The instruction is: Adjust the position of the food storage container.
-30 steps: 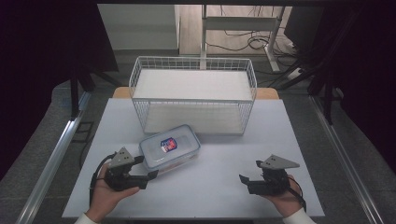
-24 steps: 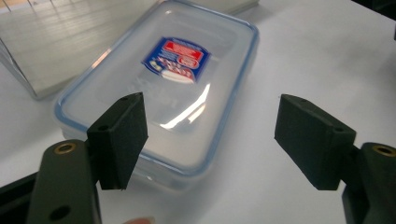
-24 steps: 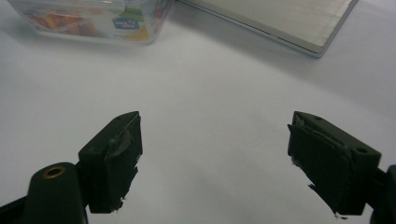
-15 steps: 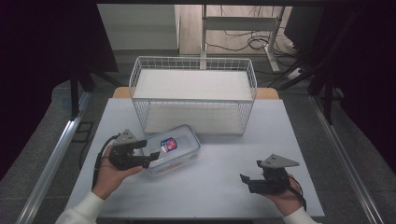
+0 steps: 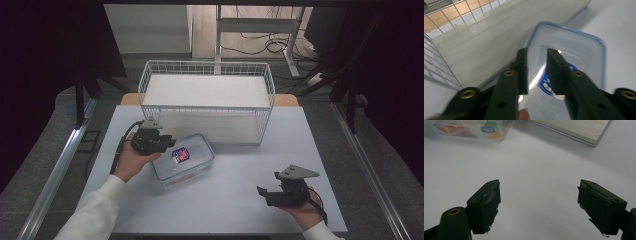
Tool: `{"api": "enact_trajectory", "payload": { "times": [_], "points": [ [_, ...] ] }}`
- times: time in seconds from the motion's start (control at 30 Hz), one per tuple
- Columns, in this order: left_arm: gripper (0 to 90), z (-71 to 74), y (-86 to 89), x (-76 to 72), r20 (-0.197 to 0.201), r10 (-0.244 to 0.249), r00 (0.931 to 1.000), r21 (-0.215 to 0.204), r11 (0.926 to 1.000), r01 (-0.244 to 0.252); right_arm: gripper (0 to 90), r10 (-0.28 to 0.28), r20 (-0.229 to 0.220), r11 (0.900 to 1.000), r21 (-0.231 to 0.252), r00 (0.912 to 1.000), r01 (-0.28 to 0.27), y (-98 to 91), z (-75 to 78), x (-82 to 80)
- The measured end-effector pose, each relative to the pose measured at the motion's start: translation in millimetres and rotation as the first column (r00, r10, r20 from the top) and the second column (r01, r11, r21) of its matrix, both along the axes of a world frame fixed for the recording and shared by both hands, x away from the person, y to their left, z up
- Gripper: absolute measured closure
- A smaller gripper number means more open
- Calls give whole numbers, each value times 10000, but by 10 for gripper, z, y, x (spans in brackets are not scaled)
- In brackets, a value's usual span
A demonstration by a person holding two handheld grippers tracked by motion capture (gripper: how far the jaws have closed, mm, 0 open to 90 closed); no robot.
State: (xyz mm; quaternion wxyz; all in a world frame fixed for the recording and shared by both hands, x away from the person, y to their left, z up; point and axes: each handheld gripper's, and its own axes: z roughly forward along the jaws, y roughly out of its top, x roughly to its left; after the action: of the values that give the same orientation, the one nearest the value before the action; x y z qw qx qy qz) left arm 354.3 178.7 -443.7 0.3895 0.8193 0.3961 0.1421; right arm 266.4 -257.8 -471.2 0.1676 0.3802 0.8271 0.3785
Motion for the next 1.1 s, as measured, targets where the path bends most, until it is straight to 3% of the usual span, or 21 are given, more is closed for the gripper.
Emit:
{"api": "enact_trajectory", "payload": {
  "times": [0.27, 0.47, 0.67, 0.9, 1.1],
  "points": [
    [897, -101, -138, 325, -504, -189, 9986, 497, 9985, 214, 186, 12, -49, 10000, -38, 10000, -12, 6, -10, 1],
    [899, -162, -249, 465, -496, -210, 9985, 1124, 9933, 264, 186, 119, -39, 9999, 29, 9999, -119, 5, -21, 16],
    [900, -218, -375, 585, -376, -196, 9991, 1856, 9823, 262, 186, 75, -72, 10000, 34, 9999, -74, -7, -32, 23],
    [900, -245, -408, 643, -345, -475, 9983, 1998, 9784, 534, 186, 242, -24, 9997, 100, 9997, -241, -8, -39, 22],
    [900, -245, -408, 633, -342, -415, 9986, 2019, 9782, 476, 187, 228, -39, 9997, 56, 9997, -228, -14, -42, 26]
  ]
}}
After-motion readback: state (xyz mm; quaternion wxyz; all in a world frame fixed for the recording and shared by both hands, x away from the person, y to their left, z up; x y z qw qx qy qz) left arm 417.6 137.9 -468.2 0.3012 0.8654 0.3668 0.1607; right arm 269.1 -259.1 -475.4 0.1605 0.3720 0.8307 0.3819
